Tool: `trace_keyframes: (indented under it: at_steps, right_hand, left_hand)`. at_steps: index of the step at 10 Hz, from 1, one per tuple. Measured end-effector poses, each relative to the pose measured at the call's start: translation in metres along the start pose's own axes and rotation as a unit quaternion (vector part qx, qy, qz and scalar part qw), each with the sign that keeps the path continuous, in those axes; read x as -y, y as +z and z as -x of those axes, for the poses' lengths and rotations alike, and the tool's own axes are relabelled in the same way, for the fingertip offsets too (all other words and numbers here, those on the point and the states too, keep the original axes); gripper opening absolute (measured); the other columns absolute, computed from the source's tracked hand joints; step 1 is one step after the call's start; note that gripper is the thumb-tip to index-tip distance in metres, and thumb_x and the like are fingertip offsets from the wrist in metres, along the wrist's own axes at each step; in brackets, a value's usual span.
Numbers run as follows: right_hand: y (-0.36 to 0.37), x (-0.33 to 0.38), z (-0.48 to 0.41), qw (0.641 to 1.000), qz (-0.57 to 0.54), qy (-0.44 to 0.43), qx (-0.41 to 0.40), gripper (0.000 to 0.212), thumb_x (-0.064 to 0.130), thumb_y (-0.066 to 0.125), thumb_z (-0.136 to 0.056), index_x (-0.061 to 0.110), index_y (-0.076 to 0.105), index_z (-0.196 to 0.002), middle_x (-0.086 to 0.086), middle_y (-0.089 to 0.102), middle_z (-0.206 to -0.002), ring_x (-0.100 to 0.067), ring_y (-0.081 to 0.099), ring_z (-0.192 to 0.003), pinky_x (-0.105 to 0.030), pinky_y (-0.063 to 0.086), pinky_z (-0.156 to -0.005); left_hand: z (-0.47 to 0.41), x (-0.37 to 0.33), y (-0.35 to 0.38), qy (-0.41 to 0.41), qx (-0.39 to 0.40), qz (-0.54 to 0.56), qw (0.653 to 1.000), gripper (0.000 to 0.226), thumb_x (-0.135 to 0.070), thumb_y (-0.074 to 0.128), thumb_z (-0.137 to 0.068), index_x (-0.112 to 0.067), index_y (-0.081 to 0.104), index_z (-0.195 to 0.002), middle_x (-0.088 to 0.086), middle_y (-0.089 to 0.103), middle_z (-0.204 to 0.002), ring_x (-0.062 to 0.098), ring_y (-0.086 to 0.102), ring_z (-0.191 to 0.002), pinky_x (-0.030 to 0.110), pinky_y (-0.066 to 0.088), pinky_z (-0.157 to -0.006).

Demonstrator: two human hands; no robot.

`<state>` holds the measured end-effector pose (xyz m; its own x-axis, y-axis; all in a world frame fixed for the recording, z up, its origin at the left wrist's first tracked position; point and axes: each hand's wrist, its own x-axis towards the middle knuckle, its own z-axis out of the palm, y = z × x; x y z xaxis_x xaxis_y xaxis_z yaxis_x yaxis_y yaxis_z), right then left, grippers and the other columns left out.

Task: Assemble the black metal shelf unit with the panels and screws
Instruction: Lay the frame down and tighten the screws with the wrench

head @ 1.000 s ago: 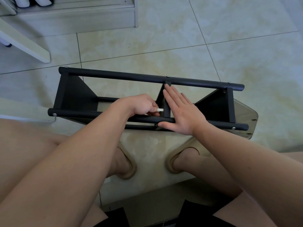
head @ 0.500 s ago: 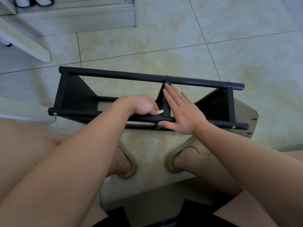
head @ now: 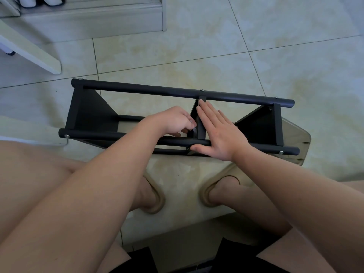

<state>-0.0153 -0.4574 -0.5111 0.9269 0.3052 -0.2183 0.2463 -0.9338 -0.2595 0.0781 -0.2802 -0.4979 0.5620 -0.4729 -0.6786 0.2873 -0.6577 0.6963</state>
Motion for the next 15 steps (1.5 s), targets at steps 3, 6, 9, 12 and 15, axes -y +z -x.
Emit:
trace_keyframes:
  at_steps: [3, 6, 9, 12, 15]
  right_hand:
    - [-0.0016, 0.0013, 0.0001, 1.0, -0.004, 0.002, 0.005, 0.11, 0.079, 0.039, -0.086, 0.009, 0.001, -0.162, -0.001, -0.013, -0.169, -0.017, -0.012, -0.156, -0.044, 0.008, -0.128]
    - [-0.0013, 0.002, 0.0007, 1.0, -0.007, 0.003, -0.002, 0.11, 0.077, 0.046, -0.087, 0.009, 0.002, -0.162, -0.002, -0.01, -0.17, -0.017, -0.011, -0.156, -0.045, 0.01, -0.127]
    - [-0.0026, 0.0032, 0.0005, 1.0, -0.007, 0.005, -0.003, 0.11, 0.078, 0.042, -0.086, 0.009, 0.004, -0.162, -0.002, -0.009, -0.17, -0.018, -0.009, -0.156, -0.046, 0.011, -0.127]
    - [-0.0022, 0.0033, 0.0006, 1.0, -0.007, 0.006, 0.001, 0.111, 0.079, 0.04, -0.085, 0.01, 0.003, -0.162, -0.001, -0.011, -0.17, -0.017, -0.01, -0.156, -0.045, 0.011, -0.127]
    - [-0.0029, 0.0036, 0.0008, 1.0, -0.003, 0.006, 0.003, 0.11, 0.078, 0.042, -0.086, 0.009, 0.002, -0.162, -0.002, -0.011, -0.17, -0.017, -0.011, -0.156, -0.044, 0.01, -0.127]
  left_hand:
    - [-0.0057, 0.002, 0.0112, -0.031, -0.088, 0.101, 0.99, 0.009, -0.013, 0.067, -0.088, -0.019, 0.07, -0.095, -0.006, 0.076, -0.075, 0.005, 0.07, -0.073, 0.029, 0.056, -0.077]
    - [-0.0038, -0.0008, 0.0107, -0.025, -0.096, 0.126, 0.987, 0.009, -0.015, 0.066, -0.09, -0.019, 0.07, -0.097, -0.009, 0.073, -0.071, 0.005, 0.068, -0.069, 0.03, 0.054, -0.082]
    - [-0.0024, -0.0025, 0.0041, -0.043, -0.089, 0.1, 0.99, 0.01, -0.015, 0.066, -0.089, -0.022, 0.071, -0.092, -0.01, 0.075, -0.071, 0.004, 0.068, -0.07, 0.027, 0.054, -0.077]
    - [-0.0012, -0.0043, 0.0064, -0.043, -0.083, 0.094, 0.991, 0.009, -0.015, 0.067, -0.088, -0.023, 0.071, -0.091, -0.006, 0.076, -0.077, 0.006, 0.069, -0.072, 0.025, 0.052, -0.07]
    - [-0.0017, -0.002, 0.0087, -0.055, -0.077, 0.121, 0.988, 0.008, -0.016, 0.066, -0.091, -0.022, 0.071, -0.093, -0.007, 0.077, -0.077, 0.006, 0.07, -0.072, 0.027, 0.054, -0.075]
